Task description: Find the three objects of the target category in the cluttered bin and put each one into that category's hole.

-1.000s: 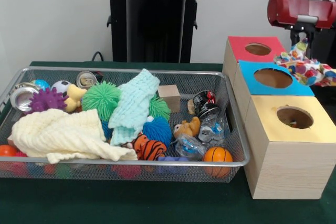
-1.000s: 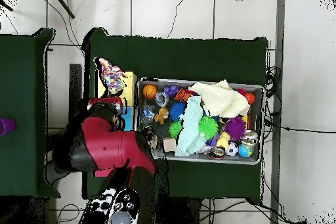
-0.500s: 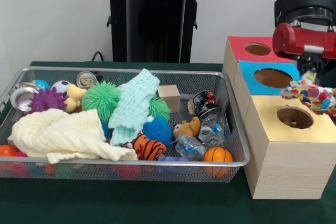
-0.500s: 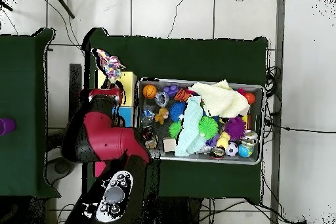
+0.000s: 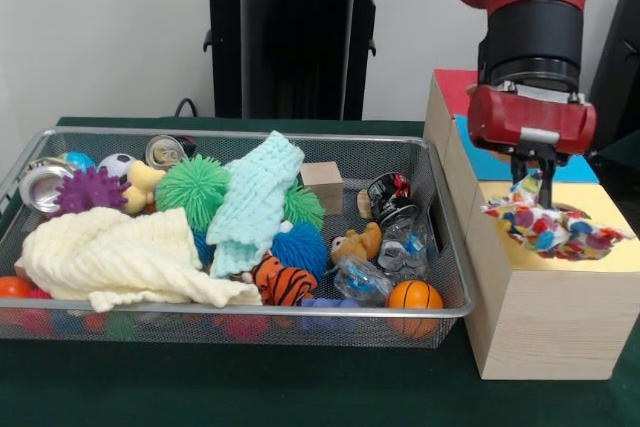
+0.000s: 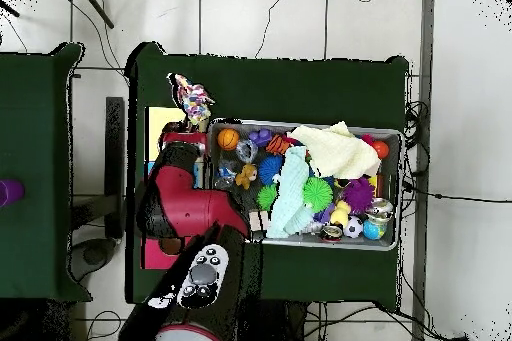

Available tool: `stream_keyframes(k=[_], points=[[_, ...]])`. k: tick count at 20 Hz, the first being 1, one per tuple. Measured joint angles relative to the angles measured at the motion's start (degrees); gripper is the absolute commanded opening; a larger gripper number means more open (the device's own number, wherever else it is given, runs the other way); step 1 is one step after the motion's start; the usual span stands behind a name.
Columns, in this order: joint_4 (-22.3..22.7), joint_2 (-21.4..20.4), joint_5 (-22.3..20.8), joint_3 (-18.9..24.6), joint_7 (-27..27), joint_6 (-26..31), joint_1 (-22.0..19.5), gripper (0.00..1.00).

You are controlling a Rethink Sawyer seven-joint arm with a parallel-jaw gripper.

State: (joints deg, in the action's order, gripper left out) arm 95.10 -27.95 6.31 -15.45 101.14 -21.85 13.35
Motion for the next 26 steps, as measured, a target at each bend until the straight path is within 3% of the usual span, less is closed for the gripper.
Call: stream_keyframes(k=[11, 26], points=[[-0.01, 1.21, -0.71, 0.07, 0.00, -4.53, -1.79, 0.00], [-0.05, 2.42, 0.69, 3.22, 0.01, -3.89, -3.48, 0.00]])
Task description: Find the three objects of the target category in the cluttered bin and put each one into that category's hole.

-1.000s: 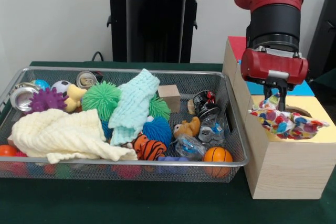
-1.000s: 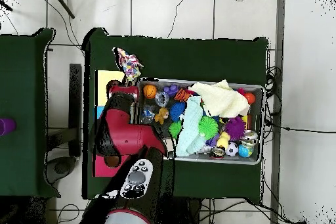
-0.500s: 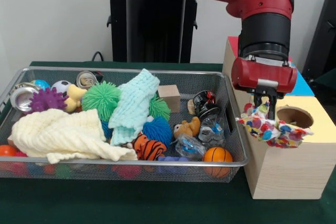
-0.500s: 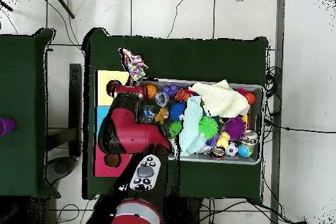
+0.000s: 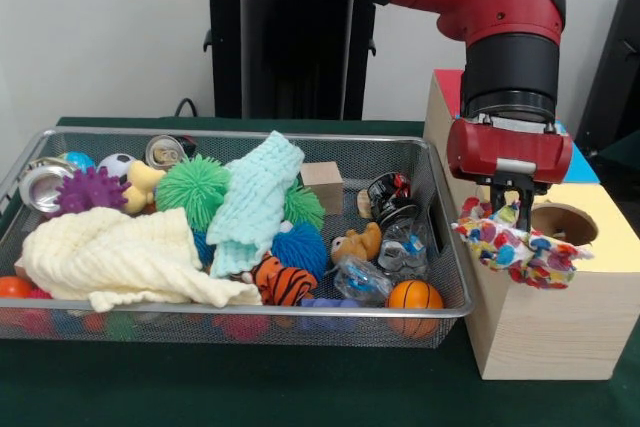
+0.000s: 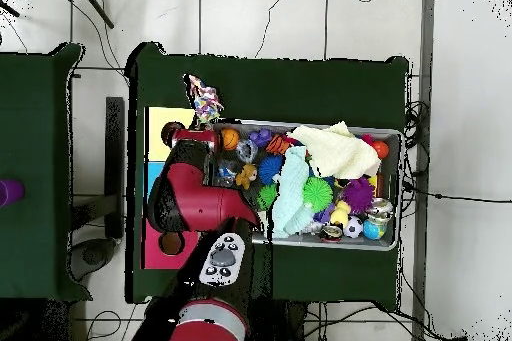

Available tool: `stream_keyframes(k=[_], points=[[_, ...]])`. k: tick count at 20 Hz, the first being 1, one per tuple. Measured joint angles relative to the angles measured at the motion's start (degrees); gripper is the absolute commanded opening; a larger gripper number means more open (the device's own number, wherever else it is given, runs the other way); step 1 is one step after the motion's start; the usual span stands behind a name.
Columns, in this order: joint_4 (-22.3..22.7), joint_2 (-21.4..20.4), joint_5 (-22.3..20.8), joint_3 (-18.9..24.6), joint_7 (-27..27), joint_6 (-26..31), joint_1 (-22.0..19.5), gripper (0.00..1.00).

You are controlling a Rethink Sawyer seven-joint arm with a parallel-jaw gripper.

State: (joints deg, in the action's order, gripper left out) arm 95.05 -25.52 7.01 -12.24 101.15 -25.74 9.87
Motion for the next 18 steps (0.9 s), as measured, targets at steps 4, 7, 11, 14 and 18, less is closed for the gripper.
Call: stream_keyframes(k=[4, 7, 11, 14, 18], points=[[0.07, -0.94, -0.02, 1.77, 0.00, 2.10, -1.37, 0.00], [0.09, -2.19, 0.00, 4.18, 0.00, 5.38, -3.54, 0.00], [0.15, -2.85, 0.41, 5.41, 0.00, 7.26, -4.52, 0.00], [0.51, -3.66, 2.52, 5.86, 0.00, 9.74, -4.57, 0.00], [0.94, -4.83, 5.67, 5.83, 0.00, 14.65, -3.60, 0.00]])
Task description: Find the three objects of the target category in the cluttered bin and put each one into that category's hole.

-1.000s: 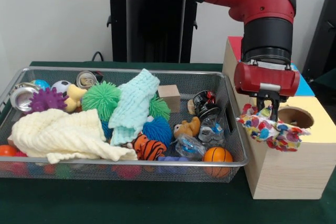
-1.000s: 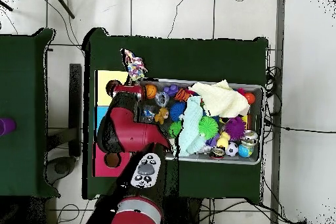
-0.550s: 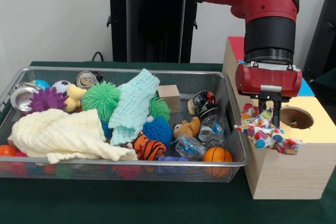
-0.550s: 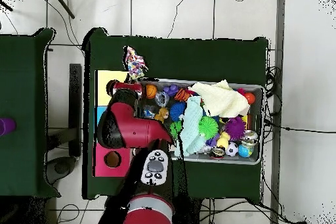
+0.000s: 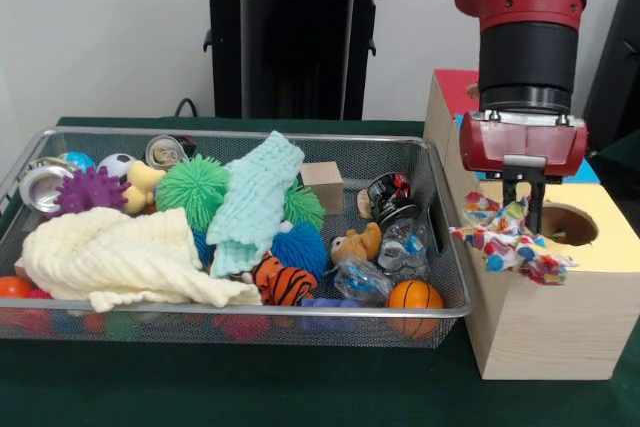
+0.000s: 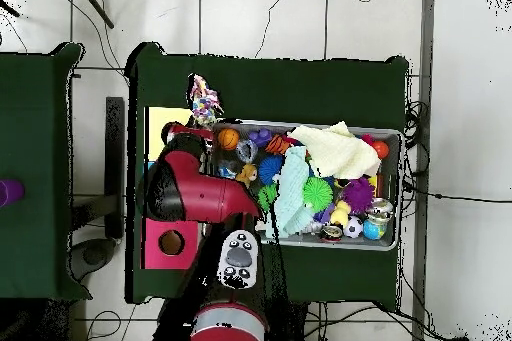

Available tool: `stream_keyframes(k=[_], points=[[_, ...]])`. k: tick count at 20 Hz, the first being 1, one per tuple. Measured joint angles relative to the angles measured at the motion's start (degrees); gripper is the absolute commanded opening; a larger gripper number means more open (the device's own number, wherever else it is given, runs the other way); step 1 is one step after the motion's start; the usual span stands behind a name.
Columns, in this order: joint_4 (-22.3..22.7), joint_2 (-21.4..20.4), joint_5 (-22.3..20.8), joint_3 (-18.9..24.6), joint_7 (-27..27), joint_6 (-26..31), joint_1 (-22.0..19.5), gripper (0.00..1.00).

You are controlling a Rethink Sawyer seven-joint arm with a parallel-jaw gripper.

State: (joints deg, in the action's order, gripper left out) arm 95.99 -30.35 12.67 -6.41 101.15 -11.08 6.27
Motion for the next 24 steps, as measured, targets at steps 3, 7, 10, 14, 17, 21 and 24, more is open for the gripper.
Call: stream_keyframes(k=[3, 7, 10, 14, 17, 21, 24], points=[[0.02, -0.95, 2.03, -0.20, 0.00, 4.59, 1.71, 0.00], [0.02, -1.83, 3.08, -0.86, 0.00, 9.00, 4.57, 0.00], [-0.06, -1.96, 3.61, -2.18, 0.00, 11.98, 7.28, 0.00], [-1.53, -1.57, 4.04, -5.66, 0.00, 16.11, 11.45, 0.00], [-3.15, -1.20, 4.35, -8.06, 0.00, 18.86, 13.76, 0.00], [-3.79, -1.26, 5.26, -8.85, 0.00, 19.73, 14.58, 0.00], [-3.64, -1.04, 5.55, -8.99, 0.00, 19.65, 14.37, 0.00]])
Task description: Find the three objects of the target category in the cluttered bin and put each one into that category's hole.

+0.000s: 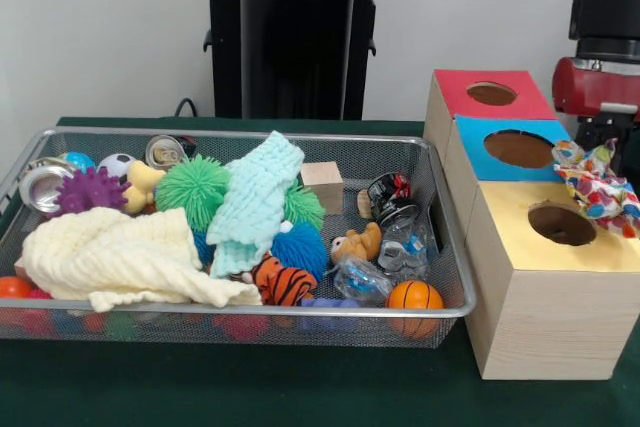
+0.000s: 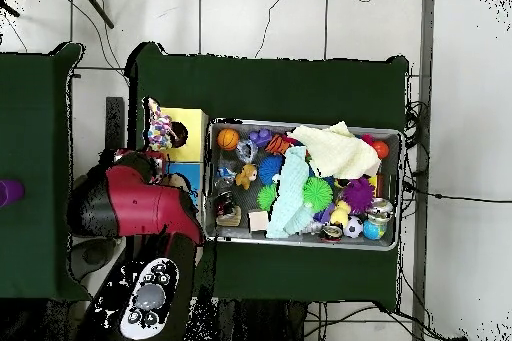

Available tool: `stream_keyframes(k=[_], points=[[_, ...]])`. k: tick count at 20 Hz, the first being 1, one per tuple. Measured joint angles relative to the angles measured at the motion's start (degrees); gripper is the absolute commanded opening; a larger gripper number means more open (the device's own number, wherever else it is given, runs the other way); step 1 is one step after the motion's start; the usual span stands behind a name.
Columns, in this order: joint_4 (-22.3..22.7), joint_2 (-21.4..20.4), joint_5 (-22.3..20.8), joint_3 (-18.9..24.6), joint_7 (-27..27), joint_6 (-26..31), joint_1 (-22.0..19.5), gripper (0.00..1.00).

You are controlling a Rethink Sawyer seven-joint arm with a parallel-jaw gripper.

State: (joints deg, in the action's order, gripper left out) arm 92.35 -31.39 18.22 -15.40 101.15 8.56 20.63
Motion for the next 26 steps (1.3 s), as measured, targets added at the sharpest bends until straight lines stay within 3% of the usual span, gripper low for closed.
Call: stream_keyframes(k=[6, 12, 26], points=[[0.27, 1.59, -0.04, -0.04, 0.00, -4.02, -0.39, 0.00], [0.43, 3.74, -0.60, -0.79, 0.00, -14.85, -0.47, 0.00], [1.56, 5.99, -4.07, -1.65, 0.00, -24.94, -0.78, 0.00]])
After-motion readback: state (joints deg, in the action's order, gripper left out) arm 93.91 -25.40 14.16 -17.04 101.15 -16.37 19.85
